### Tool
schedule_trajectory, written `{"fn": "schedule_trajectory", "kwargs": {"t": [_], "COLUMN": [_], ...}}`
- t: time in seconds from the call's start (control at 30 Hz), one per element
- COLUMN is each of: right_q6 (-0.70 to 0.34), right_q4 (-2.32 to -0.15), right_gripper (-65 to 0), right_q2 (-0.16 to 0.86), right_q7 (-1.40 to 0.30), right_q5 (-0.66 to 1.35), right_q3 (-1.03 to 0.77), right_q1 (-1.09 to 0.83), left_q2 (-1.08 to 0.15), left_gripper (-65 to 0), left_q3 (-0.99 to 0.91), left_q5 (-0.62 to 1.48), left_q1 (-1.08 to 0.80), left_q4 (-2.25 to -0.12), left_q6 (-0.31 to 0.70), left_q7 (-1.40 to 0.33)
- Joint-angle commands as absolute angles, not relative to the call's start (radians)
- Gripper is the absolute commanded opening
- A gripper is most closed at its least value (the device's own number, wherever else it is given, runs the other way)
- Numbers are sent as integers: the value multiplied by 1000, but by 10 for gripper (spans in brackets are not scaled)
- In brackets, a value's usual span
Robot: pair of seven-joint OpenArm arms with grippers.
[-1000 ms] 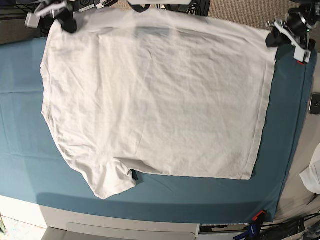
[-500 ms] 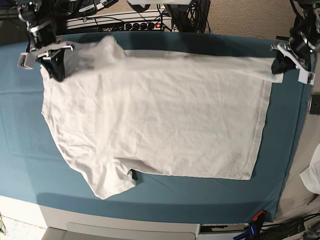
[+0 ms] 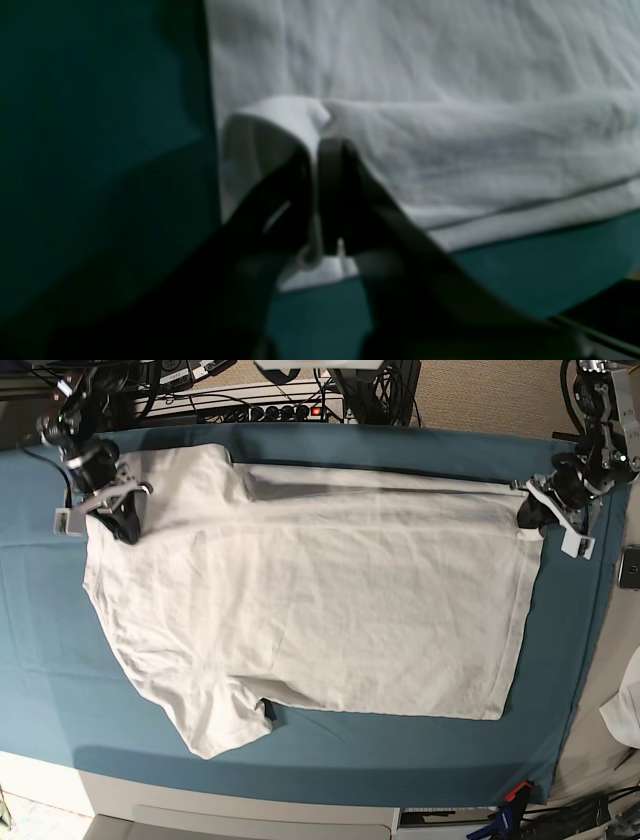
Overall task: Fold the T-shirt properly
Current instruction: 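Lower both grippers and pinch the shirt edge along its length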
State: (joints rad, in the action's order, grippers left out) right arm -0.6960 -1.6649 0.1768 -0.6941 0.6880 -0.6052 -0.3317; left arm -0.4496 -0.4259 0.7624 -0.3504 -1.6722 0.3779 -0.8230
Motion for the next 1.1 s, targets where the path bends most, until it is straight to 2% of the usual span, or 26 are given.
{"fn": "schedule_trajectory", "kwargs": {"t": [0.0, 0.17, 0.4, 0.5, 0.57, 0.6, 1.0, 1.07], "right_q6": [-698, -698, -698, -698, -698, -698, -698, -698], "right_q4": [-1671, -1660, -1660, -1660, -1660, -1660, -1660, -1660], "right_gripper": [-650, -650, -650, -646, -554, -524, -517, -468], "right_q2": [204, 235, 229, 230, 229, 229, 229, 229], "right_q7": [-661, -661, -664, -661, -661, -661, -643, -645], "right_q5": [704, 654, 627, 586, 571, 561, 556, 551], "right_q3": [-592, -518, -512, -512, -512, -513, -551, -574], "right_q1": [-317, -279, -286, -285, -286, -286, -285, -285], "left_q2": [-478, -521, -527, -527, -527, -527, -527, -527], "left_gripper": [-650, -650, -644, -474, -392, -379, -379, -379], "left_q3": [-432, -432, -432, -432, -432, -432, -432, -432], "left_q5": [750, 723, 716, 714, 714, 714, 648, 641], "left_q1": [-342, -341, -349, -355, -355, -354, -354, -354], "left_q4": [-1684, -1684, -1684, -1684, -1684, -1684, -1684, -1684], "left_q6": [368, 333, 341, 341, 340, 338, 337, 337], "left_q7": [-811, -809, -790, -785, -784, -784, -757, -757]}}
